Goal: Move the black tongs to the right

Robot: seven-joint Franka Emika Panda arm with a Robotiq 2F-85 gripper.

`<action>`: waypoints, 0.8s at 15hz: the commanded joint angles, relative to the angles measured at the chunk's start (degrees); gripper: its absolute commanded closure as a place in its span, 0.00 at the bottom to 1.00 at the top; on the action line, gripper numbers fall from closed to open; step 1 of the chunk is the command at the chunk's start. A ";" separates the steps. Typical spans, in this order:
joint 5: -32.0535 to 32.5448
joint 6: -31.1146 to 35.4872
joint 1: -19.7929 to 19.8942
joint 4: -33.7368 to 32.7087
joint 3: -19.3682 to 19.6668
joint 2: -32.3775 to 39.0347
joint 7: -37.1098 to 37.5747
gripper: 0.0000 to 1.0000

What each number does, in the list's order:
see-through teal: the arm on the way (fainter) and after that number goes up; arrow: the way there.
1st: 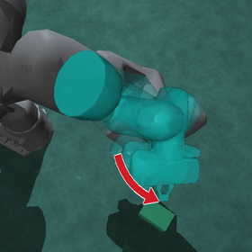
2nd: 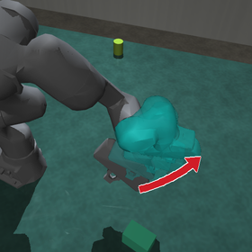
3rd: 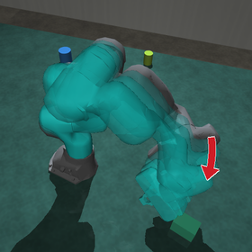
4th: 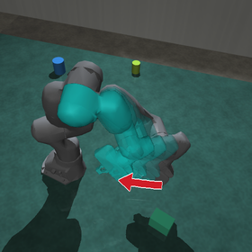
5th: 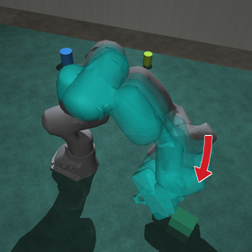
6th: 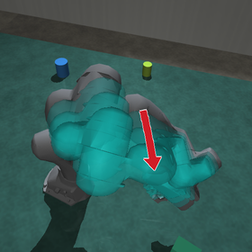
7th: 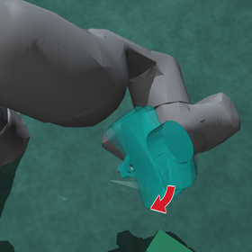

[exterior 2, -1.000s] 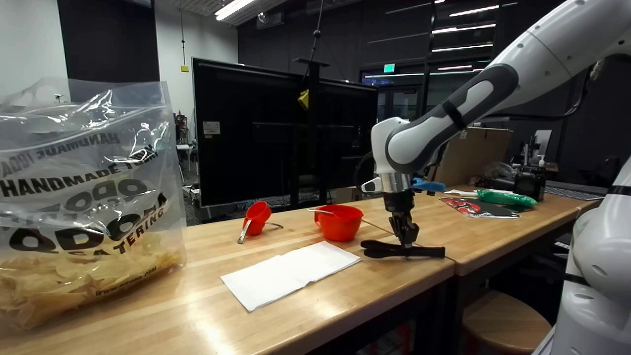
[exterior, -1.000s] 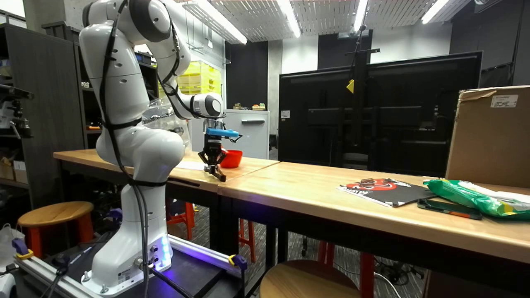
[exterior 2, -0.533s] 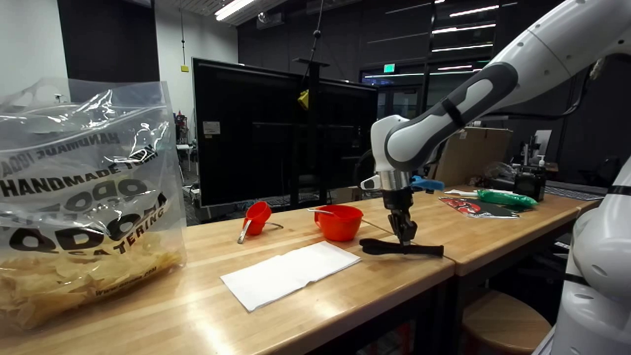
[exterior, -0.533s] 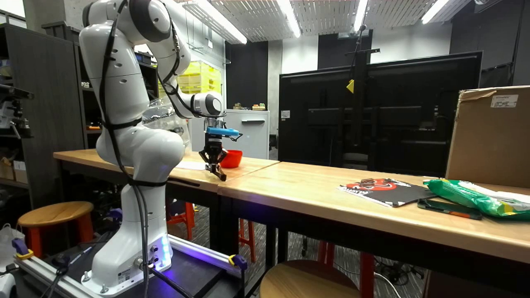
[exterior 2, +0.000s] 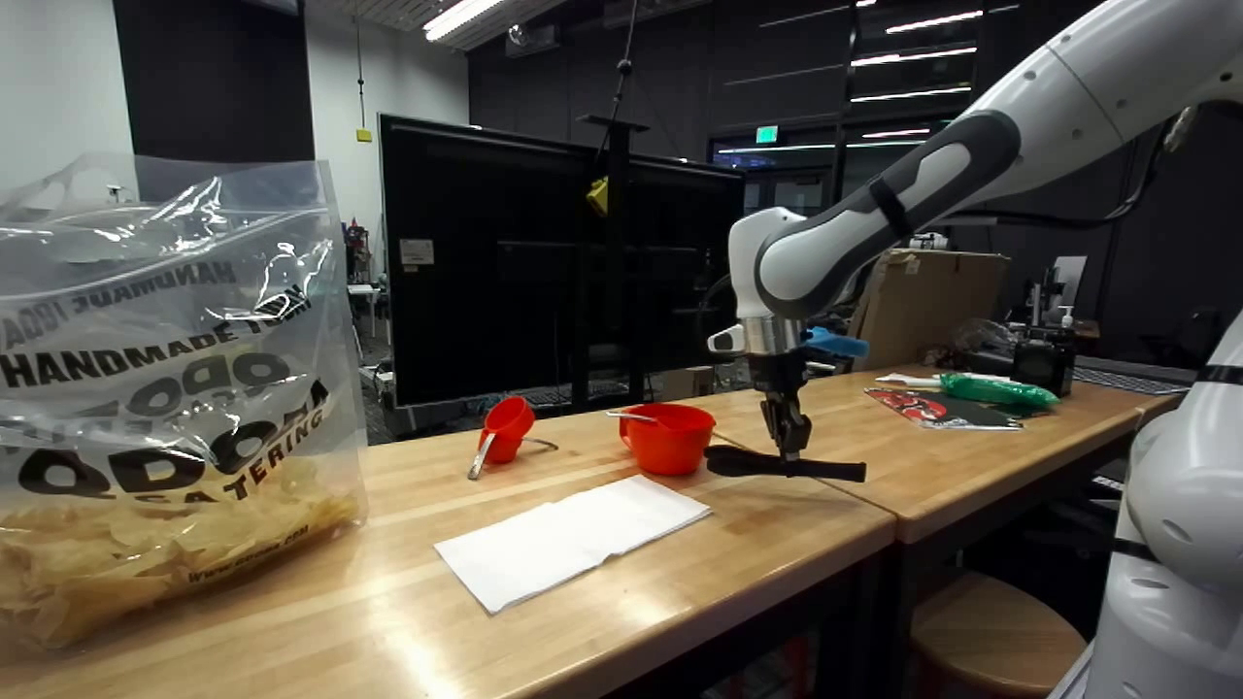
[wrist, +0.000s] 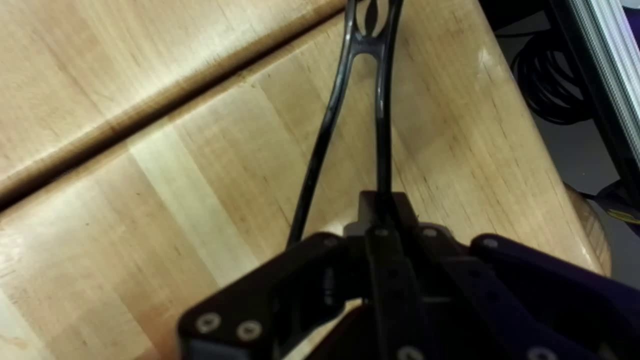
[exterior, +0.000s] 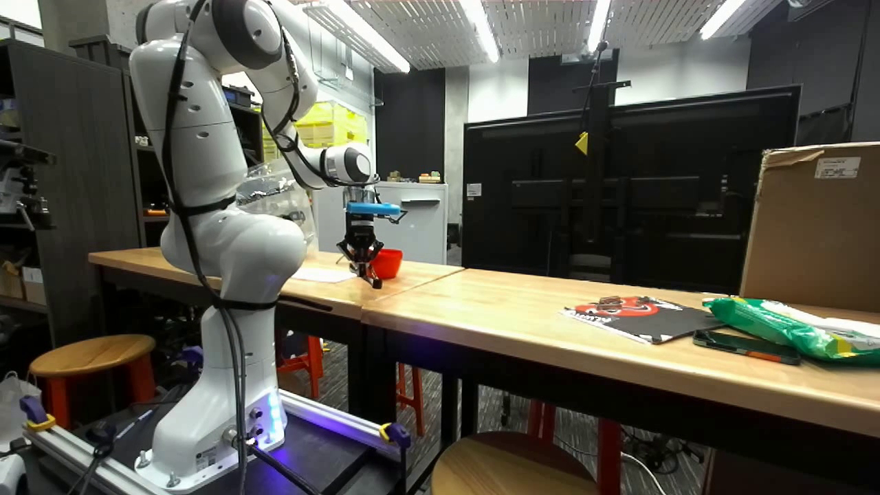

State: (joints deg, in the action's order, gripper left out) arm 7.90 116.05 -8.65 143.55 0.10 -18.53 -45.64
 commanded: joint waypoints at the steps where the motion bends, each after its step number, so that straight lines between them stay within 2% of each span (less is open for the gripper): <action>1: 1.66 -1.98 0.99 -0.85 -0.61 -1.95 2.18 0.99; 12: 3.12 -2.49 5.91 -0.51 3.27 -6.25 6.22 0.99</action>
State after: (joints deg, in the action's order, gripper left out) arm 10.08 114.20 -3.89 142.84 2.26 -22.53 -40.96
